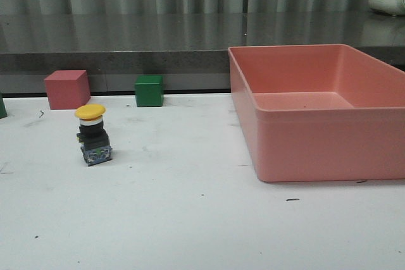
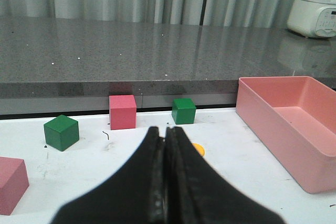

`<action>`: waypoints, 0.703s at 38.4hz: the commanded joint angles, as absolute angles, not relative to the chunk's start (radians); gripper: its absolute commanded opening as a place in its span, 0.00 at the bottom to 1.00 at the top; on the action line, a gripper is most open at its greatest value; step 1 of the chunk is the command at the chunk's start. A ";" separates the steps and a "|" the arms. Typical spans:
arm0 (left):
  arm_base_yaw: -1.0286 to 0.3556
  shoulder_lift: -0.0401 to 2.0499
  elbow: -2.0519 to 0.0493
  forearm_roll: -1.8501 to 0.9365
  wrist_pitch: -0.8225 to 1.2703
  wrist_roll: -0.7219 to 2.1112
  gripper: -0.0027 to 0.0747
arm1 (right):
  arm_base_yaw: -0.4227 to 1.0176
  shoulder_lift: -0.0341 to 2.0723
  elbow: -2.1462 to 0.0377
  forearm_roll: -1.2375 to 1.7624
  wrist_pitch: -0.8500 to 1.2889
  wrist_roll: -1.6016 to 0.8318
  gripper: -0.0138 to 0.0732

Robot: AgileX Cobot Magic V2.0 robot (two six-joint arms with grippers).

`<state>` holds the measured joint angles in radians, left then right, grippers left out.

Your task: Place and stand button with both arms

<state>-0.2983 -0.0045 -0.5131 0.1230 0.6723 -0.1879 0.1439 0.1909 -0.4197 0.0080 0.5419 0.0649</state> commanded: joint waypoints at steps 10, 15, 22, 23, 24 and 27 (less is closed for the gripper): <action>-0.299 -0.028 -0.491 0.103 0.522 -0.188 0.01 | 0.141 0.200 -0.443 0.000 0.464 0.054 0.08; -0.253 -0.028 -0.406 0.084 0.350 -0.188 0.01 | 0.141 0.200 -0.443 0.000 0.464 0.054 0.08; -0.156 -0.028 -0.285 -0.011 0.261 -0.188 0.01 | 0.141 0.200 -0.443 0.000 0.464 0.054 0.08; -0.145 -0.028 -0.269 -0.018 0.251 -0.188 0.01 | 0.141 0.200 -0.443 0.000 0.464 0.054 0.08; -0.130 -0.028 -0.247 -0.024 0.235 -0.188 0.01 | 0.141 0.200 -0.443 0.000 0.464 0.054 0.08; -0.086 -0.028 -0.184 -0.037 0.188 -0.188 0.01 | 0.141 0.200 -0.443 0.000 0.464 0.054 0.08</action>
